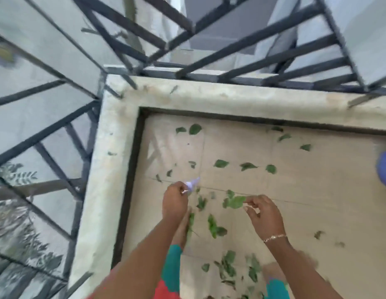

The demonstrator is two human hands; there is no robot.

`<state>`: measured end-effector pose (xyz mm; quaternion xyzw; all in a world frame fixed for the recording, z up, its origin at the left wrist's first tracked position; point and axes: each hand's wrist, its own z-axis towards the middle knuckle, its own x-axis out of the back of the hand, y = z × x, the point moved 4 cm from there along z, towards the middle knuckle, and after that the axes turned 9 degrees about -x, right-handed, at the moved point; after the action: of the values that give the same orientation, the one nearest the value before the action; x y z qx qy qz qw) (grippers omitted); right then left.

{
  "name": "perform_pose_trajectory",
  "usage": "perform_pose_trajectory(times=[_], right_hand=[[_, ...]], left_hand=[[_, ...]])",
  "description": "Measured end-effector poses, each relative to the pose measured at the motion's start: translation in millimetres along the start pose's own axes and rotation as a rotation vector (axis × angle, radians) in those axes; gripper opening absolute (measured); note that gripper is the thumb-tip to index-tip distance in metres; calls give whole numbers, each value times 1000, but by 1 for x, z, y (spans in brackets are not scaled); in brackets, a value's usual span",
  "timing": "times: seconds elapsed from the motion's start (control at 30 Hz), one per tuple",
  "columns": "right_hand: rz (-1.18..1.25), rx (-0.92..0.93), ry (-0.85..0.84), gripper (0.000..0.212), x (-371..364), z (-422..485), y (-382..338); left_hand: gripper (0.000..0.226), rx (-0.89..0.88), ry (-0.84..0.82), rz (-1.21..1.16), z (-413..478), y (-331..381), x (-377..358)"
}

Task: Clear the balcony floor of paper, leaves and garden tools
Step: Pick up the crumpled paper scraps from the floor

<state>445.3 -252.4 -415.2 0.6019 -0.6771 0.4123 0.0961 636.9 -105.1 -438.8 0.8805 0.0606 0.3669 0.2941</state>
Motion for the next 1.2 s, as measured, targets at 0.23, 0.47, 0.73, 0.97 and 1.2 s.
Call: perform_pose_trajectory(times=[0.23, 0.47, 0.73, 0.97, 1.2], right_hand=[[-177, 129, -91, 27, -99, 56, -81], [-699, 499, -233, 33, -227, 135, -80], [-973, 577, -253, 44, -285, 174, -47], [-519, 393, -279, 36, -255, 193, -27], [-154, 81, -148, 39, -171, 164, -24]], left_hand=[[14, 39, 25, 163, 74, -75, 65], [21, 49, 86, 113, 185, -133, 31], [24, 93, 165, 74, 285, -169, -15], [22, 130, 263, 128, 304, -164, -27], [24, 135, 210, 109, 248, -137, 0]])
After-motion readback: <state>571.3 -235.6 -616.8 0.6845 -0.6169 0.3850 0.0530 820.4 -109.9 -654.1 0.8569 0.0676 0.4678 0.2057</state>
